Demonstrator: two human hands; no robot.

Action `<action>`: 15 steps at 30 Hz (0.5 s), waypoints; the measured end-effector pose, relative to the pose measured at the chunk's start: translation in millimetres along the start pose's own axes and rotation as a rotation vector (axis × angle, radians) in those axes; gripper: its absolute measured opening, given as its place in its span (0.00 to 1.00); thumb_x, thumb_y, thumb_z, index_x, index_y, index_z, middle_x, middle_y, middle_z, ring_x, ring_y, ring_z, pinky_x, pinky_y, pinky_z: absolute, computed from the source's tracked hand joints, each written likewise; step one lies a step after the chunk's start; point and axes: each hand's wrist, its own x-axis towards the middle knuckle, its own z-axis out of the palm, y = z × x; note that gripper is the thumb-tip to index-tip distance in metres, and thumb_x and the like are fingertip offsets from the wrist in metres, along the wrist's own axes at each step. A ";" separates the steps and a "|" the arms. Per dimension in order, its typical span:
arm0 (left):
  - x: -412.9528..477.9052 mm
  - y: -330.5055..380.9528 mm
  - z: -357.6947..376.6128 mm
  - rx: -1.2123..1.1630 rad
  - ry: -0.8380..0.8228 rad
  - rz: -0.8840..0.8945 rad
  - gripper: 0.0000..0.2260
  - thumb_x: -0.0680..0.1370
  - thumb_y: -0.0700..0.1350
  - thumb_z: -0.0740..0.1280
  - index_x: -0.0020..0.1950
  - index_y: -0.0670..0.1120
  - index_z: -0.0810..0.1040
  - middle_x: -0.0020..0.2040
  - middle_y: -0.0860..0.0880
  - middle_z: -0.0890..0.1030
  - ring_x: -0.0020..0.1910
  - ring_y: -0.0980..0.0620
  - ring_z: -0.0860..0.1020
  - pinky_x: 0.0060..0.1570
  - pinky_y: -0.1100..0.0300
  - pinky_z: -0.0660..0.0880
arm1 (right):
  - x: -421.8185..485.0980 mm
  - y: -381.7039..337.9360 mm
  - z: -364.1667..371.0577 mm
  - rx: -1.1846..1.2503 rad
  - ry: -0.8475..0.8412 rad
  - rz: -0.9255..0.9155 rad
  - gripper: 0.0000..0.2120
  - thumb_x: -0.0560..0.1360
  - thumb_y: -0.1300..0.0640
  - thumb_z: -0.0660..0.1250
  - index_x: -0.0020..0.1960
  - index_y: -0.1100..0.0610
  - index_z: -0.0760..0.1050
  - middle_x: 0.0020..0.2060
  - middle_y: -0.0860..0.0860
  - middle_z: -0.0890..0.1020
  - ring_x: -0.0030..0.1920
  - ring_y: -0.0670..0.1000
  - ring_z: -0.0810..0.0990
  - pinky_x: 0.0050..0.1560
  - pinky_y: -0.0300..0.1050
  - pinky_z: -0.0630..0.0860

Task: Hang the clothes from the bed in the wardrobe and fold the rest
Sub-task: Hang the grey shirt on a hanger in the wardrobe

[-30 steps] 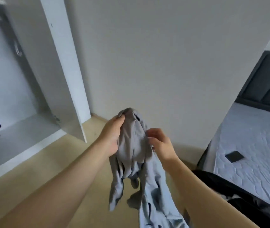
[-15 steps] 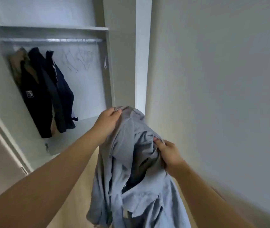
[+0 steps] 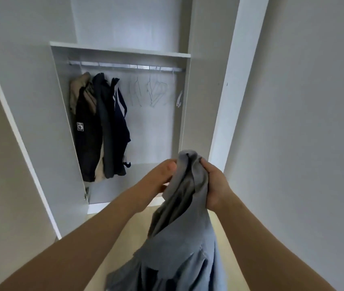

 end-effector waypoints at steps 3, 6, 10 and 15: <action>16.5 -9.5 -18.6 0.086 0.022 -0.089 0.10 0.71 0.55 0.67 0.51 0.56 0.75 0.48 0.58 0.81 0.48 0.61 0.80 0.47 0.66 0.77 | 33.8 -4.9 5.5 -0.091 0.012 0.019 0.20 0.78 0.46 0.59 0.57 0.61 0.77 0.50 0.61 0.82 0.52 0.58 0.80 0.54 0.54 0.77; 48.6 -21.4 -43.0 0.209 0.191 -0.186 0.06 0.79 0.40 0.62 0.47 0.50 0.77 0.45 0.51 0.81 0.45 0.53 0.79 0.46 0.62 0.77 | 73.3 -6.2 11.4 -0.174 0.000 0.036 0.18 0.78 0.47 0.60 0.54 0.61 0.78 0.46 0.60 0.84 0.48 0.57 0.81 0.44 0.50 0.77; 93.7 -25.7 -88.3 -0.110 0.412 -0.205 0.10 0.81 0.41 0.57 0.45 0.46 0.77 0.38 0.48 0.78 0.37 0.52 0.76 0.35 0.62 0.73 | 127.1 -6.9 29.4 -0.492 0.062 -0.012 0.14 0.75 0.47 0.65 0.52 0.57 0.79 0.46 0.55 0.83 0.49 0.55 0.80 0.52 0.49 0.76; 171.7 -15.6 -150.1 -0.167 0.439 -0.136 0.13 0.80 0.36 0.57 0.39 0.44 0.78 0.27 0.51 0.80 0.27 0.57 0.79 0.26 0.69 0.74 | 207.7 -7.3 66.6 -0.832 0.091 -0.233 0.05 0.76 0.55 0.64 0.42 0.53 0.72 0.41 0.50 0.76 0.40 0.47 0.73 0.36 0.39 0.68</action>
